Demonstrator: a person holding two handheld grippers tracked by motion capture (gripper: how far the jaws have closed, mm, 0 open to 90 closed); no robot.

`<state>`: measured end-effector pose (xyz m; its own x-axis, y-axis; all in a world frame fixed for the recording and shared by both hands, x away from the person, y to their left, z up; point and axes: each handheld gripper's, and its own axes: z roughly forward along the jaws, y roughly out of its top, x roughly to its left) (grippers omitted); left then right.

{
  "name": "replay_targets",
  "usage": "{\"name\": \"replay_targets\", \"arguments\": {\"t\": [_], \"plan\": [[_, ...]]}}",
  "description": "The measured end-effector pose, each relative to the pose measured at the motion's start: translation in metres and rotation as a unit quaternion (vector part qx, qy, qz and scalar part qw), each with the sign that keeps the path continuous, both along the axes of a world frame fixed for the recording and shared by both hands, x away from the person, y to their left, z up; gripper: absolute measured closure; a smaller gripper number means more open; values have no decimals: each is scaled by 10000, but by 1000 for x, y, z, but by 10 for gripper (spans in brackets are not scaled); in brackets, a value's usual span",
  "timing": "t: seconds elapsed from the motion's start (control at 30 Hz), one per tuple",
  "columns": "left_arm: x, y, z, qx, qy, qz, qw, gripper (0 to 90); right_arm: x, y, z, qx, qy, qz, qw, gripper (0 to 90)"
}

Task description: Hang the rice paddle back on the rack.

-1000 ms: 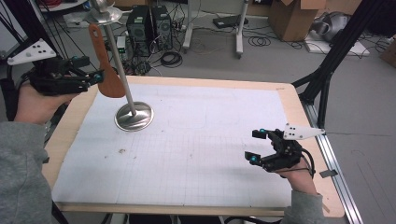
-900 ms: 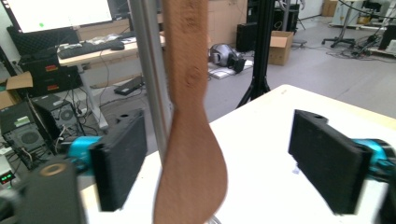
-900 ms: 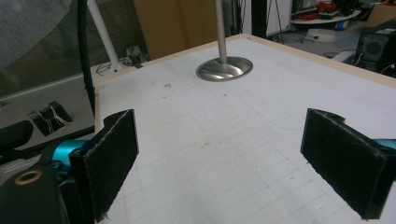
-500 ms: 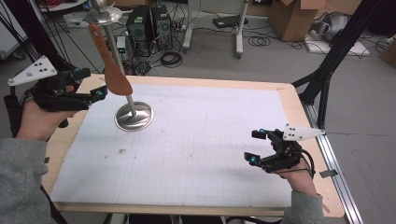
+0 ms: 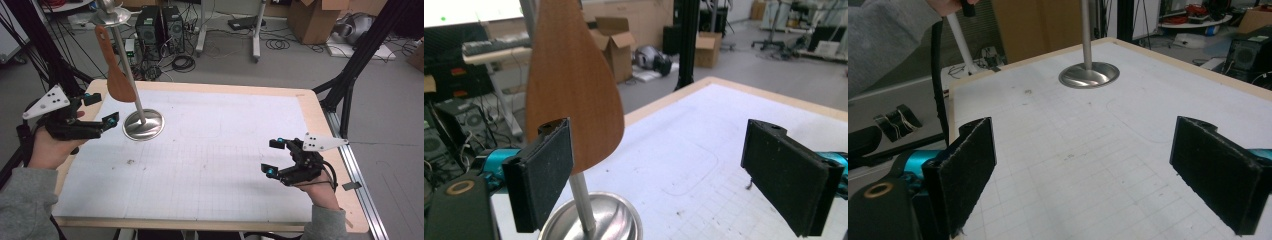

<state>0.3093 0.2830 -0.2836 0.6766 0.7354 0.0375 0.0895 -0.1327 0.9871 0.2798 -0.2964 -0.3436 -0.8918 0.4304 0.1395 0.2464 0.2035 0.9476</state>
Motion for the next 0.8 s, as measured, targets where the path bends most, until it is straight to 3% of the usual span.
{"name": "replay_targets", "arguments": {"t": [0.23,0.57,0.8], "plan": [[-8,2,-15,-40,64,12,10000,140,1,3,0,-44,-3,32,10000,100],[-17,-4,-34,129,183,-81,9997,113,0,6,0,-76,-12,60,10000,100],[-22,-2,-49,-16,302,-122,9995,112,1,7,0,-99,-30,16,9999,100]]}}
